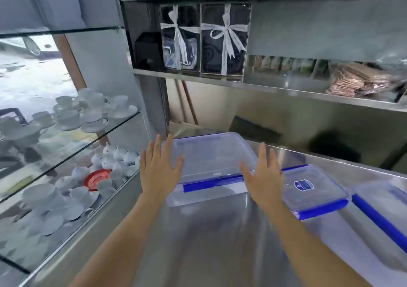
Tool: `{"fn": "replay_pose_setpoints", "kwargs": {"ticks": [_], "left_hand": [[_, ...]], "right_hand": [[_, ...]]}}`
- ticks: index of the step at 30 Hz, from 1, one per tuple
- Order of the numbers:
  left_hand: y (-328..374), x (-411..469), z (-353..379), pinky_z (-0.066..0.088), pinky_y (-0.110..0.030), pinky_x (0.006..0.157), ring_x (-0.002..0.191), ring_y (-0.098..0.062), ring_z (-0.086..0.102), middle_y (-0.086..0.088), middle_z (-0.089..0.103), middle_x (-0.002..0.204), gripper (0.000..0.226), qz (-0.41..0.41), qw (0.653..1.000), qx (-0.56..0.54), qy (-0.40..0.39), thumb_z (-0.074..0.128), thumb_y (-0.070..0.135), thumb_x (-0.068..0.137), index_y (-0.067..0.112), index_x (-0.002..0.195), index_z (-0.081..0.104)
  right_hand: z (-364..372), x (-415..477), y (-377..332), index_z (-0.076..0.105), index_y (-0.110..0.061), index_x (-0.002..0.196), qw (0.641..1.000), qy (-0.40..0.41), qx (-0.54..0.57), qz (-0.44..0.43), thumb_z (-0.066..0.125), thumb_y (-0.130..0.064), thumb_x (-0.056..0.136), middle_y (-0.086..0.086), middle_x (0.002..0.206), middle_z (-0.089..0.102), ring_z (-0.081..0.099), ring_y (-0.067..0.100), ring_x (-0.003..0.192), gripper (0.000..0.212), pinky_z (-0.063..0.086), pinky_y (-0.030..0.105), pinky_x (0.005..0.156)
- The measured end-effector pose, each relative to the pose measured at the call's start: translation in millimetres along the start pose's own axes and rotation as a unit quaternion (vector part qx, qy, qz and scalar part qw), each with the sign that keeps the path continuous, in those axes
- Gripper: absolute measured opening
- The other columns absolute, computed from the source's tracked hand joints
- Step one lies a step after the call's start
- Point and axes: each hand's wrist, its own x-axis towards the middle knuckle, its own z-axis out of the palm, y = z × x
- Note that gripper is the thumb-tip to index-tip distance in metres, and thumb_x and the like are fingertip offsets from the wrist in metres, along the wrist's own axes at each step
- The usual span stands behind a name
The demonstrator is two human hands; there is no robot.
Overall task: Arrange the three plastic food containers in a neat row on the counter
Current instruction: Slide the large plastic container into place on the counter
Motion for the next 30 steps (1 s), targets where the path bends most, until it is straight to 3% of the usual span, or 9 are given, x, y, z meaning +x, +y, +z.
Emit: {"fn": "replay_pose_setpoints", "kwargs": {"ticks": [5, 8, 12, 17, 21, 25, 27, 30], "left_hand": [[-22, -2, 39, 0.014, -0.047, 0.117, 0.145, -0.030, 0.011, -0.011, 0.010, 0.159, 0.065, -0.140, 0.981, -0.067, -0.113, 0.044, 0.046, 0.091, 0.029, 0.147, 0.016], [-24, 3, 51, 0.024, -0.045, 0.113, 0.142, -0.033, 0.021, -0.015, 0.010, 0.157, 0.066, -0.221, 0.947, -0.182, -0.145, 0.052, 0.036, 0.090, 0.024, 0.146, 0.020], [-19, 3, 53, 0.032, -0.044, 0.108, 0.135, -0.038, 0.034, -0.016, 0.015, 0.155, 0.062, -0.245, 0.941, -0.180, -0.149, 0.051, 0.035, 0.090, 0.020, 0.145, 0.025], [2, -6, 35, 0.040, -0.045, 0.097, 0.120, -0.043, 0.046, -0.022, 0.034, 0.139, 0.054, -0.221, 0.951, -0.048, -0.211, 0.044, 0.038, 0.091, 0.016, 0.139, 0.032], [19, -16, 22, 0.042, -0.040, 0.092, 0.114, -0.043, 0.051, -0.027, 0.046, 0.127, 0.046, -0.163, 0.943, 0.058, -0.285, 0.041, 0.039, 0.092, 0.006, 0.123, 0.043], [30, -23, 14, 0.040, -0.032, 0.080, 0.112, -0.037, 0.053, -0.021, 0.053, 0.124, 0.047, -0.108, 0.927, 0.070, -0.353, 0.045, 0.042, 0.090, 0.003, 0.116, 0.046], [33, -27, 10, 0.036, -0.028, 0.075, 0.110, -0.032, 0.054, -0.016, 0.057, 0.119, 0.044, -0.067, 0.918, 0.082, -0.382, 0.051, 0.040, 0.087, 0.005, 0.112, 0.049], [29, -26, 1, 0.044, -0.032, 0.076, 0.103, -0.027, 0.055, -0.008, 0.056, 0.110, 0.040, 0.007, 0.912, 0.121, -0.393, 0.067, 0.030, 0.076, 0.011, 0.107, 0.051]], "right_hand": [[42, 5, 8, 0.008, -0.025, 0.148, 0.988, -0.077, 0.078, 0.109, 0.042, -0.057, 0.086, 0.012, 0.158, 0.012, 0.021, 0.035, 0.143, 0.078, 0.024, 0.054, 0.113], [53, 5, 8, 0.003, -0.025, 0.148, 0.969, -0.089, 0.167, 0.158, 0.049, -0.053, 0.085, 0.012, 0.156, 0.017, 0.028, 0.034, 0.139, 0.083, 0.033, 0.051, 0.110], [59, 4, 7, -0.006, -0.024, 0.149, 0.935, -0.127, 0.274, 0.184, 0.051, -0.041, 0.090, 0.004, 0.153, 0.027, 0.038, 0.025, 0.134, 0.083, 0.043, 0.036, 0.100], [63, 9, -2, -0.011, -0.024, 0.148, 0.933, -0.140, 0.261, 0.206, 0.053, -0.047, 0.086, 0.009, 0.157, 0.017, 0.035, 0.031, 0.137, 0.092, 0.041, 0.039, 0.103], [62, 16, 5, -0.010, -0.026, 0.148, 0.935, -0.131, 0.248, 0.219, 0.061, -0.044, 0.083, 0.013, 0.156, 0.013, 0.035, 0.034, 0.134, 0.098, 0.040, 0.042, 0.103], [60, 25, 14, 0.003, -0.033, 0.145, 0.919, -0.113, 0.300, 0.230, 0.069, -0.035, 0.076, 0.010, 0.149, 0.030, 0.050, 0.034, 0.120, 0.096, 0.050, 0.052, 0.095], [60, 30, 20, 0.014, -0.029, 0.142, 0.916, -0.106, 0.309, 0.231, 0.070, -0.031, 0.074, 0.010, 0.140, 0.042, 0.055, 0.033, 0.114, 0.088, 0.052, 0.053, 0.091], [55, 35, 22, 0.029, -0.019, 0.134, 0.914, -0.099, 0.321, 0.228, 0.068, -0.022, 0.079, 0.010, 0.128, 0.053, 0.058, 0.028, 0.105, 0.068, 0.052, 0.050, 0.093]]}}
